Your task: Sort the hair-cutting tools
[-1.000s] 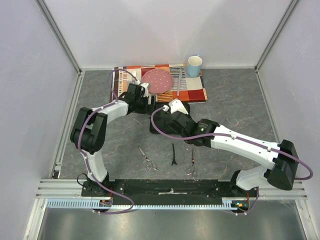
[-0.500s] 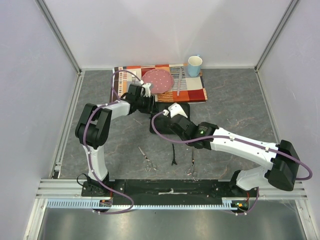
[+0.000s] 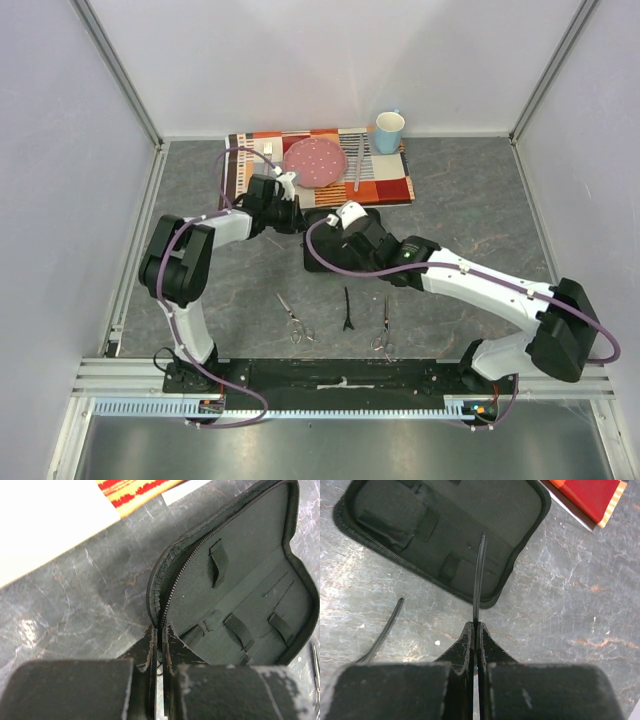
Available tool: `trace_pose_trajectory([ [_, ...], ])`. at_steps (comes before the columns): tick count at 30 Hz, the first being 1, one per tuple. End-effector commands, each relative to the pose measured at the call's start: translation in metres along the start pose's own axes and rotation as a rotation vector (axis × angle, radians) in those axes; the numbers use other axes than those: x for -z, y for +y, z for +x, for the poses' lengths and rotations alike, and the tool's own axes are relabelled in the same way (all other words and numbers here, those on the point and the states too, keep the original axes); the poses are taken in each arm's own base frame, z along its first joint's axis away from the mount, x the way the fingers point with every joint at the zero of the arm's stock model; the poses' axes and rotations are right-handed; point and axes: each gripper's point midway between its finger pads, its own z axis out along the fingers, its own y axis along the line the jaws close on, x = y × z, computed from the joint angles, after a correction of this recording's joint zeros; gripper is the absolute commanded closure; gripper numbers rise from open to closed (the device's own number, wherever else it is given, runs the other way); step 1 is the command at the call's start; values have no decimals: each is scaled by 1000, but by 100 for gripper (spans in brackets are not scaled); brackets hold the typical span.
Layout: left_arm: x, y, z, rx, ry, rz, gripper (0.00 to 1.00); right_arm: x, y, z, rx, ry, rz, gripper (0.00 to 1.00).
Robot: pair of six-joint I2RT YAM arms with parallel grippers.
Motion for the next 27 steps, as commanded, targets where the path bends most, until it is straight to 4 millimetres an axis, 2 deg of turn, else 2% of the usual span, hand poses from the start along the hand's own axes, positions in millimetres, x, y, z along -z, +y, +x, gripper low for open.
trace_pose_trajectory([
  [1,19,-15,-1,-76,-13,41,98,-19,5,-12,152,-27,-62,100],
  [7,39,-24,6,-118,4,57,98,-44,4,-17,336,-45,-167,100],
  [12,53,-30,9,-160,2,67,98,-69,-1,-16,495,-46,-185,100],
  [13,53,-29,16,-154,5,63,98,-73,-2,-18,518,-49,-183,100],
  [17,60,-30,19,-164,-17,60,98,-103,3,-3,600,5,-246,100],
  [20,61,-34,19,-172,-19,75,98,-116,8,-1,683,-3,-274,100],
  [22,61,-36,14,-189,-42,80,98,-120,11,-2,725,-38,-304,100],
  [27,58,-37,16,-191,-36,92,98,-126,5,-2,756,-56,-327,100],
])
